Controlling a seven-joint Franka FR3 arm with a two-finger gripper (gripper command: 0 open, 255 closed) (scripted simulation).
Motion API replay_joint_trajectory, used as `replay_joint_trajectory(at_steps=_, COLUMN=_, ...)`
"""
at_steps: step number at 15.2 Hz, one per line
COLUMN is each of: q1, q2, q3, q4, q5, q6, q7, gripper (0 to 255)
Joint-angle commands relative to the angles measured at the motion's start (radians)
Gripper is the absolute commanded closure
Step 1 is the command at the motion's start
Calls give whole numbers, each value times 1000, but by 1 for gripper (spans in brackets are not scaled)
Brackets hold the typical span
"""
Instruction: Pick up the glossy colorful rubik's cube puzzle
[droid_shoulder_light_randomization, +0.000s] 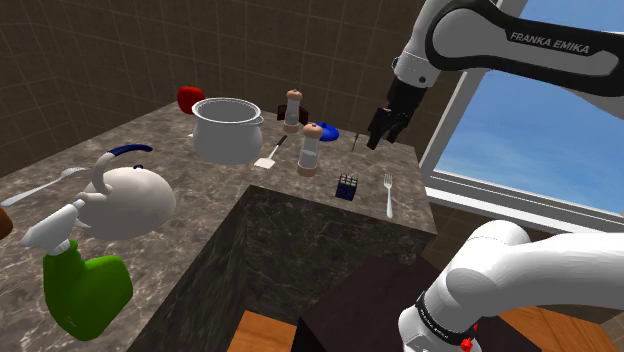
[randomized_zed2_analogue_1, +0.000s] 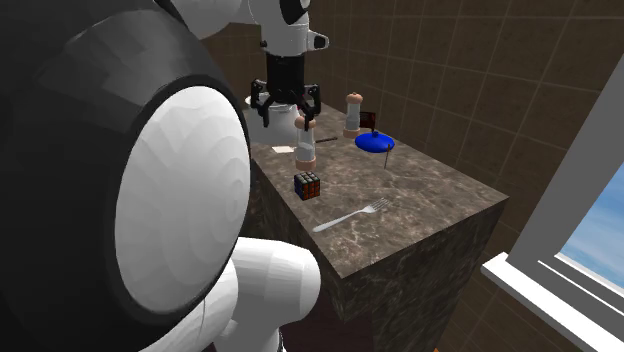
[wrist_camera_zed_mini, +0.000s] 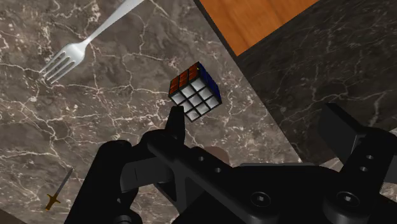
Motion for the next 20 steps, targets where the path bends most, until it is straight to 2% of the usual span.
replay_joint_trajectory(at_steps=1, q1=0, q2=0, q3=0, q4=0, q5=0, q6=0, q7=0, gripper=0)
replay_joint_trajectory(at_steps=7, q1=-2, q2=112, q3=-26, q4=-101, q5=-37, q6=175, q7=-58, gripper=0)
replay_joint_trajectory(at_steps=14, q1=-6, q2=303, q3=-59, q4=-166, q5=-77, q6=388, q7=-118, gripper=0)
replay_joint_trajectory(at_steps=20, q1=-7, q2=351, q3=-65, q4=-215, q5=-80, q6=480, q7=-124, gripper=0)
